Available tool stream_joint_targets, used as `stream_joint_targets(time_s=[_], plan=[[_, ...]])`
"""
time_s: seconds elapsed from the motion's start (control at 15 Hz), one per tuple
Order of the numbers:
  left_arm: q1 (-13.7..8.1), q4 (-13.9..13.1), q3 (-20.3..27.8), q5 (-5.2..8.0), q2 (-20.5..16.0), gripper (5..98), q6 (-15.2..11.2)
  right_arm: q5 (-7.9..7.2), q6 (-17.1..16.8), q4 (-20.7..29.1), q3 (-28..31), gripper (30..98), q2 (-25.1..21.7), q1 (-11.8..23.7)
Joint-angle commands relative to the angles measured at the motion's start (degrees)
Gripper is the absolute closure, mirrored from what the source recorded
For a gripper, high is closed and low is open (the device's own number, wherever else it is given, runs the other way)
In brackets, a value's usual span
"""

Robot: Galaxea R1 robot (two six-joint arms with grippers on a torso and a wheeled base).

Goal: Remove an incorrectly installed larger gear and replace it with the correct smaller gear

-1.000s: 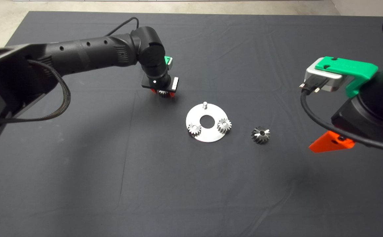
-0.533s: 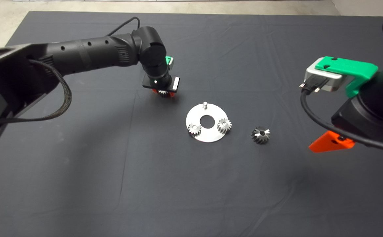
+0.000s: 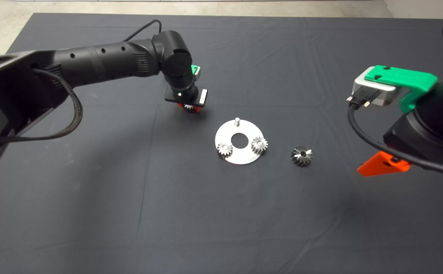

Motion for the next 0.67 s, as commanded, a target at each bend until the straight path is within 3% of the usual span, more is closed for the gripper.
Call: stream_joint_targets(time_s=[0.0,0.2,0.33,0.6], plan=[[-1.0,-0.2,0.2,0.32,-0.5,63.0,0.1,-0.72,0.2,1.8,0.3,36.2,-0.4,1.7],[-1.0,-0.1,0.0,0.57,-0.5,63.0,0.2,0.50,0.2,1.9,0.2,36.2,-0.3,1.7],[-1.0,0.0,0.6,1.29,-0.8,64.6,0.3,0.51,0.2,1.9,0.2,36.2,-0.4,1.7],[-1.2,0.1,0.2,1.20,-0.7,66.1,0.8,0.51,0.2,1.9,0.2,36.2,-0.4,1.7]])
